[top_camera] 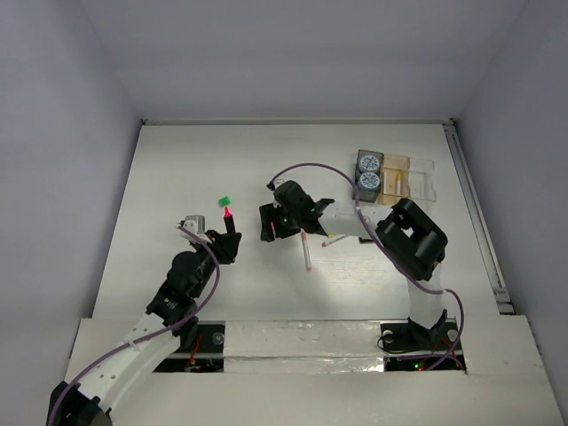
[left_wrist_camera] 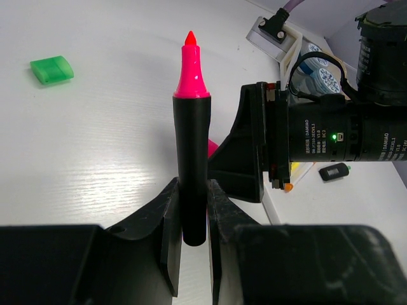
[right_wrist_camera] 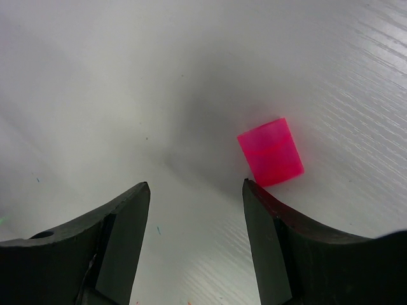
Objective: Sort the stationery into containers
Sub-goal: Close the pen cap on the pen.
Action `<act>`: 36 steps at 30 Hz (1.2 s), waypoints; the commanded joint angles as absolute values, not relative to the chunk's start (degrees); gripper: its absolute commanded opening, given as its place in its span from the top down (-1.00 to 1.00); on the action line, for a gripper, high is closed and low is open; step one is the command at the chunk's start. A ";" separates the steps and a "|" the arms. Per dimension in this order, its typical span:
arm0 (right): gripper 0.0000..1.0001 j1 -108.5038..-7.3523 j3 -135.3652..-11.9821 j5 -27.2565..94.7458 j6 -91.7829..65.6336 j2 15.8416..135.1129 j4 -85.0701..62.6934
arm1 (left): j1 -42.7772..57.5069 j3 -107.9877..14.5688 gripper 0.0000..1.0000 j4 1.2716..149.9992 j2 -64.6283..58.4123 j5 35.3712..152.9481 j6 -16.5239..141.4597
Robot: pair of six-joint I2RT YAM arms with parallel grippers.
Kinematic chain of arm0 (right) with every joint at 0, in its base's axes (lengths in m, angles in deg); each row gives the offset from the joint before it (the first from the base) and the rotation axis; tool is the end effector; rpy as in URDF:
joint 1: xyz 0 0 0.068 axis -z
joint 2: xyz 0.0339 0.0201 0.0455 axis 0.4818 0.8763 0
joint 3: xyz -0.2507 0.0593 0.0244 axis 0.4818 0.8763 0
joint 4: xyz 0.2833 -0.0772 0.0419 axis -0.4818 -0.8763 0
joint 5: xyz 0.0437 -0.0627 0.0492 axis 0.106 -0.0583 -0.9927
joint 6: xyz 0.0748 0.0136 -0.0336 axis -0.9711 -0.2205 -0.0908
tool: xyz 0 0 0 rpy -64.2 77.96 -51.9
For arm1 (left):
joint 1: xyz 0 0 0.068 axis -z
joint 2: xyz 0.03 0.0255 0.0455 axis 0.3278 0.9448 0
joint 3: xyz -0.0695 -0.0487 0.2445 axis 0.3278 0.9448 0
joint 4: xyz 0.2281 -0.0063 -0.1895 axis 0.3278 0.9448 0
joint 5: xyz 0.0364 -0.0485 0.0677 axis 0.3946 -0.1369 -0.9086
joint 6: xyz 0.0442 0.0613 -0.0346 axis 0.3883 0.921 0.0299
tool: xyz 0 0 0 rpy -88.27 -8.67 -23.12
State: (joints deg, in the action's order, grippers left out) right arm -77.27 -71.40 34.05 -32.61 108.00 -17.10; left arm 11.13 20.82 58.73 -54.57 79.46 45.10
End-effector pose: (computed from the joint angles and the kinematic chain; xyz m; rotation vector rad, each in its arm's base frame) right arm 0.3074 0.3611 0.0992 -0.5459 2.4590 0.7347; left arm 0.1978 -0.1060 0.1773 -0.0720 1.6205 -0.7168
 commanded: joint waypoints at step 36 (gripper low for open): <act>-0.43 -75.03 -93.22 48.67 -24.10 121.22 -31.67 | 11.01 18.78 1.00 55.77 -53.82 79.83 45.66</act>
